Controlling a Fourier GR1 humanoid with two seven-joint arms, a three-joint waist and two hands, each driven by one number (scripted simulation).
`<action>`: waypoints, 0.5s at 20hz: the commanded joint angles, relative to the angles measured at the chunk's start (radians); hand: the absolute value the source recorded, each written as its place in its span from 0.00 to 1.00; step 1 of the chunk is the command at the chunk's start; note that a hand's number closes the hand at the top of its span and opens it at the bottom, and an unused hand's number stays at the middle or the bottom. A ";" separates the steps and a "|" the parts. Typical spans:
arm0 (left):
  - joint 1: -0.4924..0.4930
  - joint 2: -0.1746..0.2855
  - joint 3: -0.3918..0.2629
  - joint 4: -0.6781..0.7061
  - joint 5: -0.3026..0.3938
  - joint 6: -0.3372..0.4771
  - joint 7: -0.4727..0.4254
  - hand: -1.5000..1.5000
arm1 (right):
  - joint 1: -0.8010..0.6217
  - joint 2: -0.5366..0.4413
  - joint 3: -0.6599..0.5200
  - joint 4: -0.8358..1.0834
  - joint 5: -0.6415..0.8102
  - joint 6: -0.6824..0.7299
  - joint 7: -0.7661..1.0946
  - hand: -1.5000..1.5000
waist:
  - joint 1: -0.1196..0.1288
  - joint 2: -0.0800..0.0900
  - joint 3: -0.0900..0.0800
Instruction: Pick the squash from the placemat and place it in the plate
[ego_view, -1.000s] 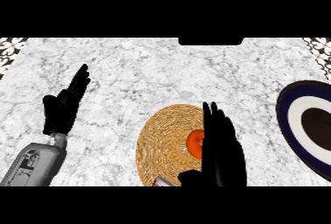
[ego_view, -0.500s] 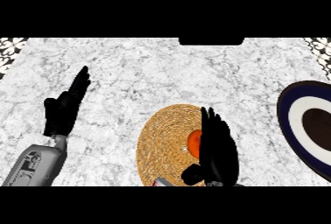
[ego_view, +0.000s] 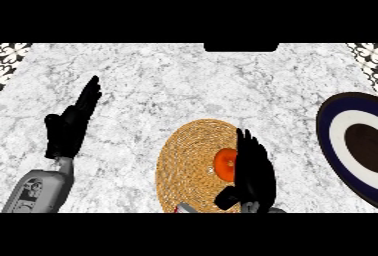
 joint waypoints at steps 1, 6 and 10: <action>-0.076 -0.035 0.040 0.128 -0.009 -0.019 -0.053 0.50 | -0.066 0.013 0.027 0.074 -0.036 -0.037 0.107 0.00 | -0.003 0.002 0.000; -0.059 -0.047 0.026 0.039 -0.048 -0.012 0.025 0.50 | -0.013 -0.033 -0.034 0.104 0.066 -0.104 -0.064 1.00 | -0.003 0.000 0.000; -0.032 -0.058 0.071 0.063 -0.060 -0.035 -0.036 0.50 | -0.016 -0.005 -0.060 0.190 0.086 -0.153 -0.107 1.00 | -0.002 0.000 0.000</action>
